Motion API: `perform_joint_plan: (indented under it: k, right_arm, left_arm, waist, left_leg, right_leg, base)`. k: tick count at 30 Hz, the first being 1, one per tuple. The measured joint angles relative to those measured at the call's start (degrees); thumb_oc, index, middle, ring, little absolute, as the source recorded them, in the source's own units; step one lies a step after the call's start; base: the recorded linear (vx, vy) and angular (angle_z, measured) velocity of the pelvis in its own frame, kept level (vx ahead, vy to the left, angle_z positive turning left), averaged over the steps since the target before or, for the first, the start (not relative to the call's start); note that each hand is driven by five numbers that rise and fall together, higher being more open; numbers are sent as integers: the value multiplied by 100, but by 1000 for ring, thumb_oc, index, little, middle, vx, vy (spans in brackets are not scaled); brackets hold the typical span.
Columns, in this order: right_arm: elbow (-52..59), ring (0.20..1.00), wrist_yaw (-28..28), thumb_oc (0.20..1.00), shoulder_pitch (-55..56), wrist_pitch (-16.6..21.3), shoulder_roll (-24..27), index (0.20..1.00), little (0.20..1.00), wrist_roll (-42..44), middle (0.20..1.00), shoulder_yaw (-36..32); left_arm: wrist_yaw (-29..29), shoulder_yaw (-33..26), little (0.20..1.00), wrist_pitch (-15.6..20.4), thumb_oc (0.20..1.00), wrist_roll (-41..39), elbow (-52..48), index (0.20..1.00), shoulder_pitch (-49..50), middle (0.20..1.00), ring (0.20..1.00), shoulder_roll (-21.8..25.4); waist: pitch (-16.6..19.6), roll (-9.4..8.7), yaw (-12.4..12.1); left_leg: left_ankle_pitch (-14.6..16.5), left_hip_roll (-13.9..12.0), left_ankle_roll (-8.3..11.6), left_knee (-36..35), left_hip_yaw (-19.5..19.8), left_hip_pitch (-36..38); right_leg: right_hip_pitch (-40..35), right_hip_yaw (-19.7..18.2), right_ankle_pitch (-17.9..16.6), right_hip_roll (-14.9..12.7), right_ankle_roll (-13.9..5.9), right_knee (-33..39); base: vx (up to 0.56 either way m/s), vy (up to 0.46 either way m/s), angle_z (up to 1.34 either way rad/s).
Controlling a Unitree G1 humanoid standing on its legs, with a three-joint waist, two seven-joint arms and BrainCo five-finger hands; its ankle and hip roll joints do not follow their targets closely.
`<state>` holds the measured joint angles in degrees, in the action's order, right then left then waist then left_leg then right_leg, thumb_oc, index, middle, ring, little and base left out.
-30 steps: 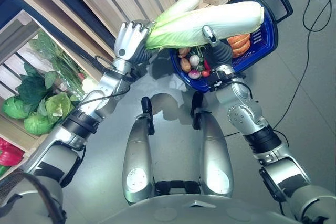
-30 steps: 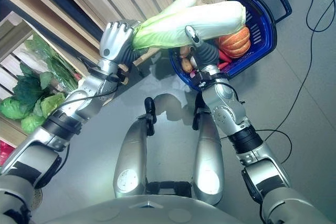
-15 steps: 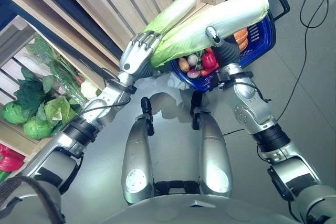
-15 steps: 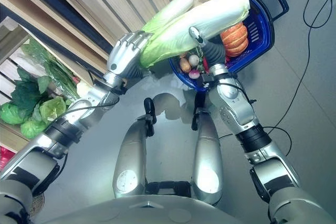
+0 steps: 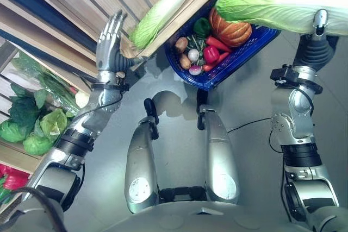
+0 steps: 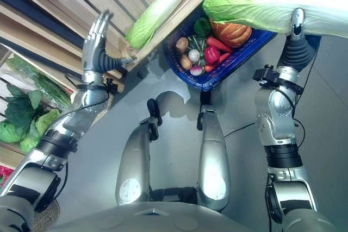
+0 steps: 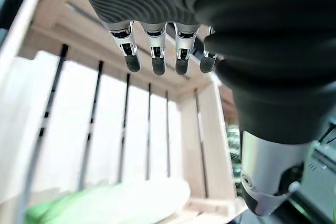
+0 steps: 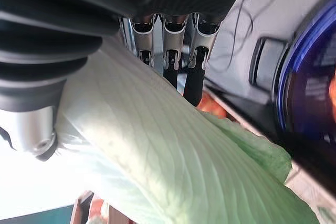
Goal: Pick up fruits and vegetables into the basket
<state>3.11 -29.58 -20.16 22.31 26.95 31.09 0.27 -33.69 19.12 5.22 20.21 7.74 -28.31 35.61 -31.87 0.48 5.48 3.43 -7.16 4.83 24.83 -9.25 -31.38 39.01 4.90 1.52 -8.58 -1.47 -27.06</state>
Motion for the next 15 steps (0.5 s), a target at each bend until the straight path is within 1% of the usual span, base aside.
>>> perform_joint_plan:
  k: [1, 3, 4, 5, 7, 8, 9, 11, 12, 13, 15]
  right_arm:
    - [-141, 200, -146, 200, -35, 1, 48, 200, 200, -229, 200, -2]
    - [-284, 200, -224, 200, -107, -23, 88, 200, 200, -347, 200, 5]
    - [-673, 200, -344, 200, -299, -195, 93, 200, 200, -484, 200, 14]
    - [-717, 200, -374, 200, -324, -253, 101, 200, 200, -501, 200, 17]
    - [-896, 200, -403, 200, -497, -530, 163, 200, 200, -534, 200, 91]
    - [-896, 200, -403, 200, -497, -530, 163, 200, 200, -534, 200, 91]
    - [-1114, 200, -397, 200, -702, -741, 193, 200, 200, -534, 200, 165]
    - [-1340, 200, -398, 200, -858, -854, 229, 200, 200, -534, 200, 313]
    - [-1821, 200, -381, 200, -1199, -1026, 359, 200, 200, -528, 200, 549]
    - [-2085, 200, -315, 200, -1439, -1309, 406, 200, 200, -500, 200, 650]
    - [-2359, 200, -246, 200, -1633, -1493, 409, 200, 200, -462, 200, 752]
  left_arm:
    - [-2, -32, 1000, 11, 1000, -84, -63, 1000, -148, 1000, 1000, 12]
    - [-18, -79, 1000, 11, 1000, -176, -64, 1000, -284, 1000, 1000, 21]
    - [-89, -111, 1000, 8, 1000, -283, -20, 1000, -548, 1000, 1000, 31]
    - [-93, -113, 1000, 7, 1000, -285, -28, 1000, -628, 1000, 1000, 37]
    - [-159, -112, 1000, 2, 1000, -389, -24, 1000, -919, 1000, 1000, 73]
    - [-159, -112, 1000, 2, 1000, -389, -24, 1000, -919, 1000, 1000, 73]
    - [-228, -110, 1000, 2, 1000, -477, -17, 1000, -1181, 1000, 1000, 75]
    - [-256, -80, 1000, -12, 1000, -504, -5, 1000, -1340, 1000, 1000, 78]
    - [-285, 4, 1000, -38, 1000, -511, 117, 1000, -1673, 1000, 1000, 84]
    - [-292, 48, 1000, -39, 1000, -564, 162, 1000, -1926, 1000, 1000, 87]
    - [-313, 108, 1000, -63, 1000, -712, 187, 1000, -2135, 1000, 1000, 103]
  waist:
    - [-3, 7, 54]
    - [-6, 12, 54]
    - [-18, 32, 56]
    - [-27, 50, 65]
    - [-35, 64, 89]
    - [-35, 64, 89]
    - [-47, 86, 85]
    - [-58, 112, 84]
    - [-66, 126, 76]
    - [-68, 177, 46]
    - [-92, 262, 27]
  left_leg:
    - [-22, 3, 0, 11, -20, -77]
    - [-19, 11, -11, 34, -46, -135]
    - [-19, 20, 9, 98, -64, -200]
    - [-19, 22, 8, 99, -69, -215]
    - [-22, 21, 12, 112, -79, -283]
    - [-22, 21, 12, 112, -79, -283]
    - [-19, 16, 19, 181, -105, -336]
    - [-15, 25, 19, 187, -130, -326]
    - [-9, 38, 8, 207, -174, -359]
    - [-15, 40, 2, 224, -179, -423]
    - [-19, 38, 9, 272, -177, -499]
  right_leg:
    - [105, -15, 0, -11, 0, -38]
    - [192, -51, 7, -17, -2, -83]
    - [298, -128, 5, -6, 0, -164]
    - [322, -126, 5, -15, 0, -186]
    - [418, -137, 5, -15, 1, -235]
    - [418, -137, 5, -15, 1, -235]
    - [501, -144, 9, -26, 56, -332]
    - [534, -133, 30, -57, 69, -383]
    - [605, -147, 52, -84, 55, -448]
    - [684, -157, 53, -90, 55, -478]
    - [775, -173, 58, -89, 67, -545]
  base:
    - [54, 24, -2]
    - [30, 10, -6]
    - [15, 0, -8]
    - [14, 0, -8]
    - [0, 0, 0]
    - [5, 7, -4]
    - [0, 0, 0]
    - [10, 42, -2]
    - [8, 58, -1]
    - [5, 58, -1]
    - [3, 46, 0]
